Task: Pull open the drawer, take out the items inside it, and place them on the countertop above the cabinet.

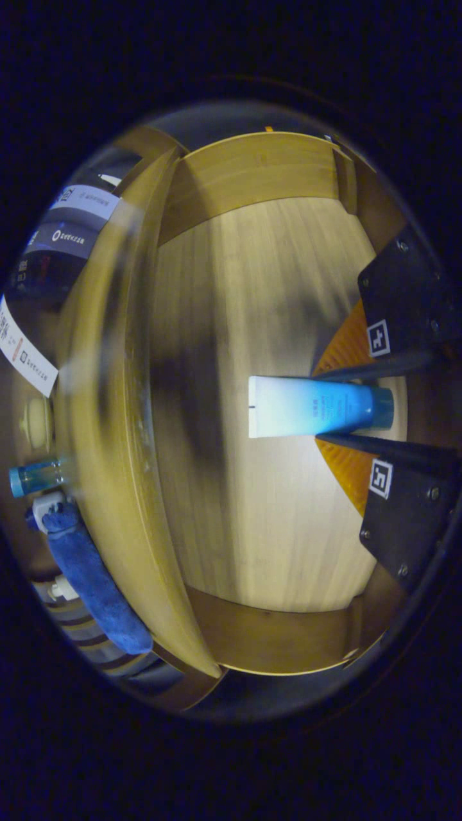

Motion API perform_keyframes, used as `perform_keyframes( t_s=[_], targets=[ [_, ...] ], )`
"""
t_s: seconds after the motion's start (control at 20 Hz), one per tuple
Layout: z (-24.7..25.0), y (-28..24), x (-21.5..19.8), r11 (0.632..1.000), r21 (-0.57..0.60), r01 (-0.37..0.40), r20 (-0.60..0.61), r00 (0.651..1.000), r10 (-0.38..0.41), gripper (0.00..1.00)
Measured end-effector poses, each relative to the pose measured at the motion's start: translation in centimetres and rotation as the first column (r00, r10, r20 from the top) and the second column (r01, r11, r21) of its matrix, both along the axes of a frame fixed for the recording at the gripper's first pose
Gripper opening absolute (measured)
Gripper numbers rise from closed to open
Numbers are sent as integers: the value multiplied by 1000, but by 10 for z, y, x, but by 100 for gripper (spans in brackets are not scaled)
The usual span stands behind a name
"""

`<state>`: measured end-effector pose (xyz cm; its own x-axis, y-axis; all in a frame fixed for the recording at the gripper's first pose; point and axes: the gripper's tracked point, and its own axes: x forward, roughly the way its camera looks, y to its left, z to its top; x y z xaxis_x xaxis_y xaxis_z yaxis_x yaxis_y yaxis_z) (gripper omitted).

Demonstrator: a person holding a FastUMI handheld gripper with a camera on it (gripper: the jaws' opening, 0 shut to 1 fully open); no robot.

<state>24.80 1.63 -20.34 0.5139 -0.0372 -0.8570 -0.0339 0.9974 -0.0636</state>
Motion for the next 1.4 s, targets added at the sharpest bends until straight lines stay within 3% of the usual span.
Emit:
perform_keyframes(
  t_s=[0.15,0.35,0.5,0.7,0.9,1.2,1.3,1.4],
  targets=[
    [15,17,-7,994,112,-13,58,998,7,43],
    [46,19,-18,988,148,-40,155,988,16,43],
    [75,24,-26,985,128,-119,284,956,79,43],
    [110,32,-46,974,41,-221,456,872,179,43],
    [160,36,-64,961,-66,-268,609,752,252,43],
    [255,55,-79,957,-5,-291,795,579,181,43],
    [279,55,-75,959,-5,-282,827,538,163,43],
    [290,51,-68,966,-36,-255,838,520,168,42]
  ],
)
